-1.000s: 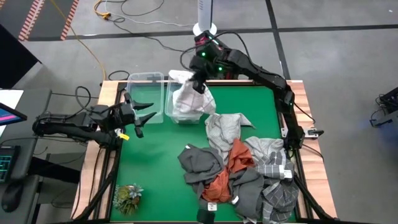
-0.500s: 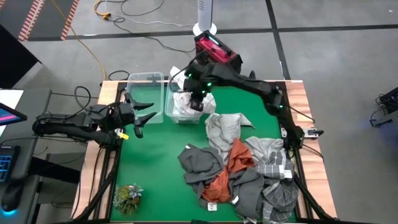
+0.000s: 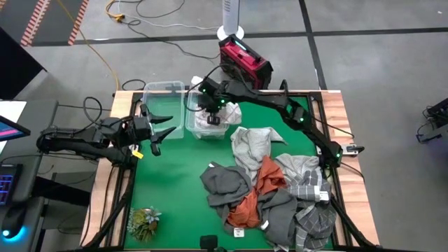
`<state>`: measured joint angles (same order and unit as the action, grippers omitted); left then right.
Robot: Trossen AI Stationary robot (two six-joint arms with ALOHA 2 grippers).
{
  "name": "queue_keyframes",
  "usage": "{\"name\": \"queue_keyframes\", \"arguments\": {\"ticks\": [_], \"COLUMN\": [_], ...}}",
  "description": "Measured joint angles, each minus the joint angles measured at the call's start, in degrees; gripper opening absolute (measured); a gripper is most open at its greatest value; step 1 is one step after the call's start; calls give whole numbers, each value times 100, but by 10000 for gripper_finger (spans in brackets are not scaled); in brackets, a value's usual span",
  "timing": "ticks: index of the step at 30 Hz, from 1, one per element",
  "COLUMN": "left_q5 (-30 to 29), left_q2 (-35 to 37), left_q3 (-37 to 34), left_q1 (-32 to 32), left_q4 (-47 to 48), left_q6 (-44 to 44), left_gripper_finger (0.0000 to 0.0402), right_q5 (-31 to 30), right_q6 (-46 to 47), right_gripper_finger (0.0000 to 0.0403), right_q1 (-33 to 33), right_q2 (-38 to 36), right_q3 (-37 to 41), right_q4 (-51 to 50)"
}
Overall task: Sort towels by color in basket
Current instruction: Put the white towel into the right transparent bin
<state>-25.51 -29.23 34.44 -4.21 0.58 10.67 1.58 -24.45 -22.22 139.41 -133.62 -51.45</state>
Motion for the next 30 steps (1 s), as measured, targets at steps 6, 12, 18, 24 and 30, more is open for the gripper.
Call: {"name": "queue_keyframes", "arguments": {"ticks": [6,12,18,24,30], "left_q5": [1,1,1,1,1], "left_q2": [0,0,0,0,4], "left_q3": [0,0,0,0,0], "left_q1": [0,0,0,0,0], "left_q4": [0,0,7,39,44], "left_q6": [45,47,38,25,12], "left_gripper_finger": [167,167,167,167,167], "right_q5": [-4,-20,-41,-272,-538], "right_q6": [-101,-153,-123,-107,47], "right_gripper_finger": [29,74,183,276,289], "right_q1": [7,49,109,268,154], "right_q2": [316,299,71,-614,-1062], "right_q3": [2,7,-123,-129,-127], "right_q4": [-288,-295,-460,-476,244]}}
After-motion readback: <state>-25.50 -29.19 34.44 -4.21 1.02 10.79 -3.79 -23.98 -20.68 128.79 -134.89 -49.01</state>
